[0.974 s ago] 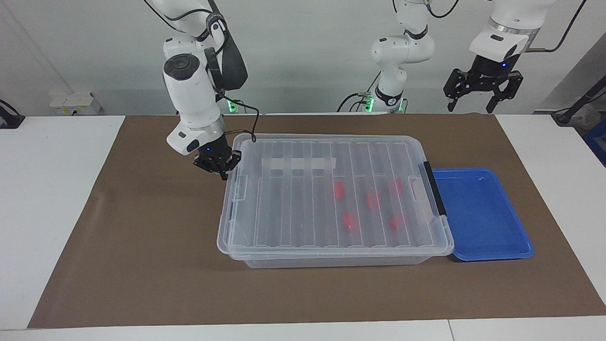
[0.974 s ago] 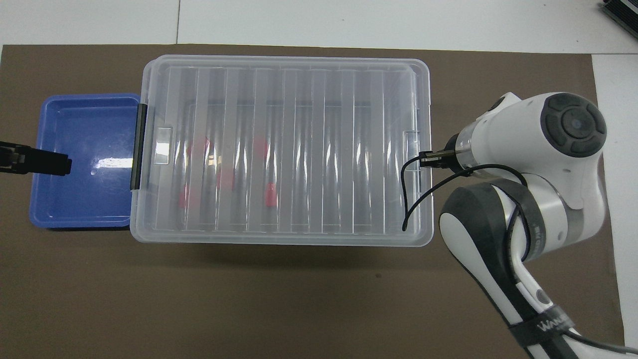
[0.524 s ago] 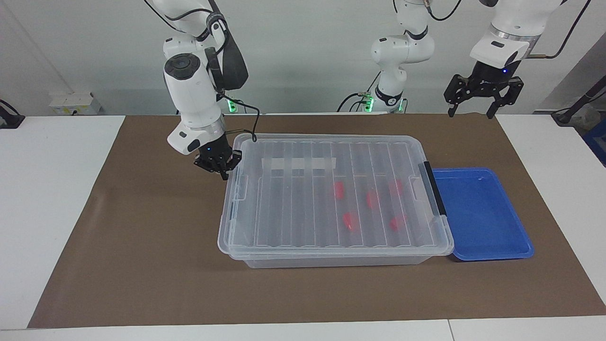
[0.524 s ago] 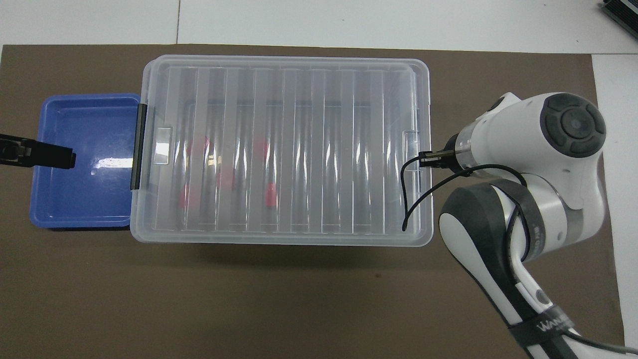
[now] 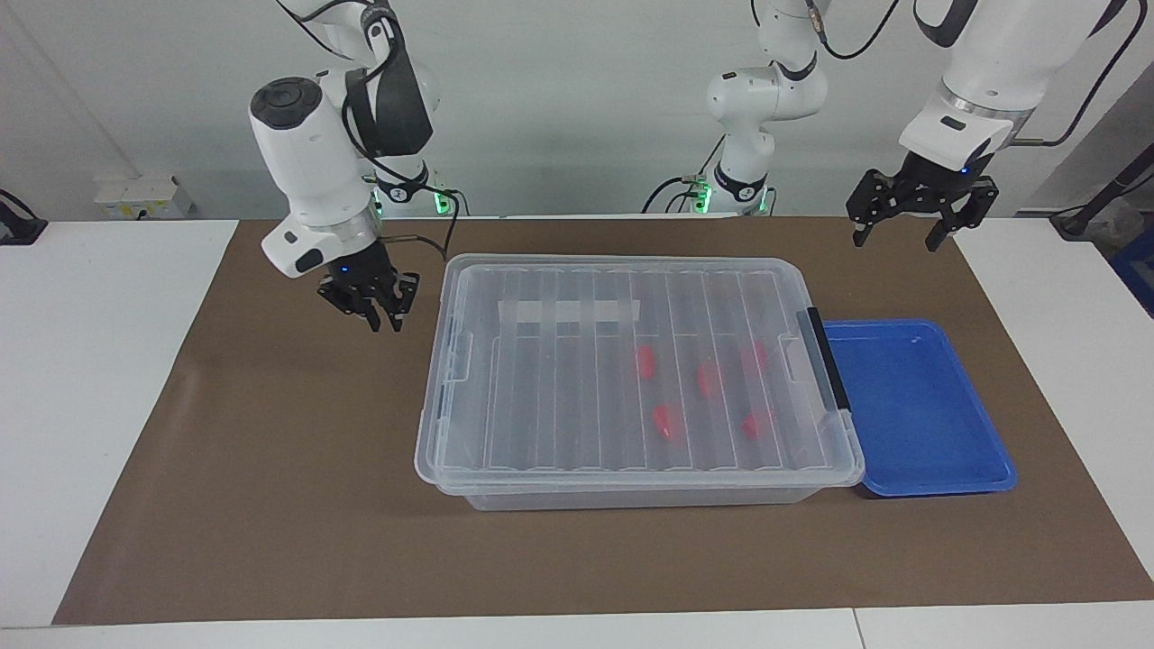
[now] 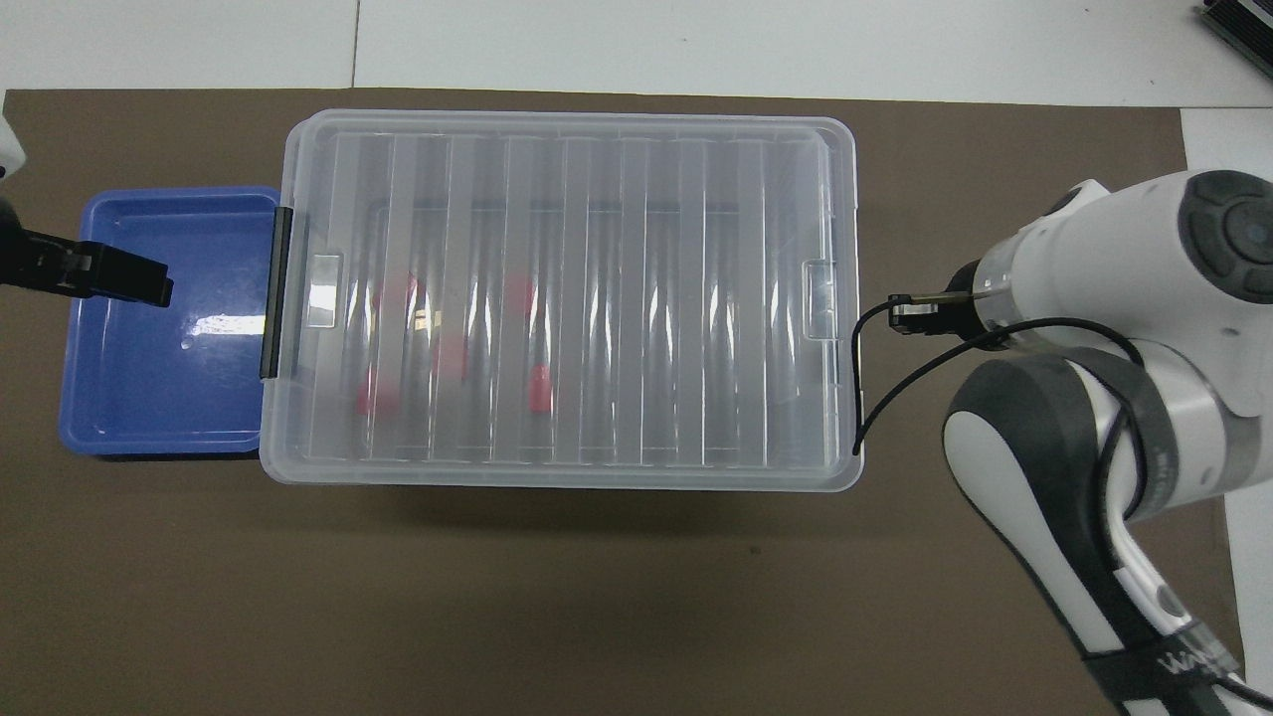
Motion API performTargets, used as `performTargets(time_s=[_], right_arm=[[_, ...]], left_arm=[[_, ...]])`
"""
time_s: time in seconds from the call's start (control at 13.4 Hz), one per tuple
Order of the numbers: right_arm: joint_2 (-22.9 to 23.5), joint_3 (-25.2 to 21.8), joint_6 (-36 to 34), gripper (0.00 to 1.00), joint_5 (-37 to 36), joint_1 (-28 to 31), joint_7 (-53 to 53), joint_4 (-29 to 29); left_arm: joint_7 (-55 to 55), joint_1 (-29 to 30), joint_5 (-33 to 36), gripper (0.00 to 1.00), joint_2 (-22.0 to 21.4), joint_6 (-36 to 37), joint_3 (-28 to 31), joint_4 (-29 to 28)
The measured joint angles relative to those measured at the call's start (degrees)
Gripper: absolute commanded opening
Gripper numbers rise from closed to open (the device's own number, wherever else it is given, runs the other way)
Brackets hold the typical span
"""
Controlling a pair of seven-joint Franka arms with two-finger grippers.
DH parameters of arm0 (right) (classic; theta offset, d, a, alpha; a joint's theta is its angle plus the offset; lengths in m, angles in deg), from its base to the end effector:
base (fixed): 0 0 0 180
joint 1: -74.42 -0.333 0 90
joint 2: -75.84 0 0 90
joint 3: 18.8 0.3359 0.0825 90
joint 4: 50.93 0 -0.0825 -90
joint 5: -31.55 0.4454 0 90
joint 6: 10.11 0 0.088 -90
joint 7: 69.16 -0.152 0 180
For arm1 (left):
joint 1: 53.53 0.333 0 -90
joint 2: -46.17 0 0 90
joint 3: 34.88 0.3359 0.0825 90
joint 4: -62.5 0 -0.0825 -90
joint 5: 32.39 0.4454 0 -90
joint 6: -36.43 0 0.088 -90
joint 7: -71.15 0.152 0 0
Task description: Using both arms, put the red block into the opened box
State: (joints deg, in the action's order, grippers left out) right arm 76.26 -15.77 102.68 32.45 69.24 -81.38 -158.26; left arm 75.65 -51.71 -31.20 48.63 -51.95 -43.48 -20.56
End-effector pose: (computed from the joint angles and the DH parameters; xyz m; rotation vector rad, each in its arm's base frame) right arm 0.6286 0.0923 0.4674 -3.1062 0.1172 -0.1305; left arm 0.6260 -0.0692 0.6350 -3.1123 0.3051 -0.0792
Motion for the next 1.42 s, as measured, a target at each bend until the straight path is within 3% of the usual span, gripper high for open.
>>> performTargets(time_s=[0.37,0.82,1.42], right_arm=[[-3.4,-0.2,-9.0,1.00,-2.9,3.9,0.0,6.1],[-1.0,-0.2,-19.7,1.00,-3.2,5.3,0.1,17.0],[0.7,0.2,-23.0,1.00,-3.2,5.5,1.3,17.9]], left_arm=[[0.0,-0.1,0.0,1.00,-0.2,0.7,-0.2,0.0],[0.0,0.1,0.0,1.00,-0.4,0.9,0.0,-0.2],[0.0,0.1,0.0,1.00,-0.7,1.5,0.3,-0.7]])
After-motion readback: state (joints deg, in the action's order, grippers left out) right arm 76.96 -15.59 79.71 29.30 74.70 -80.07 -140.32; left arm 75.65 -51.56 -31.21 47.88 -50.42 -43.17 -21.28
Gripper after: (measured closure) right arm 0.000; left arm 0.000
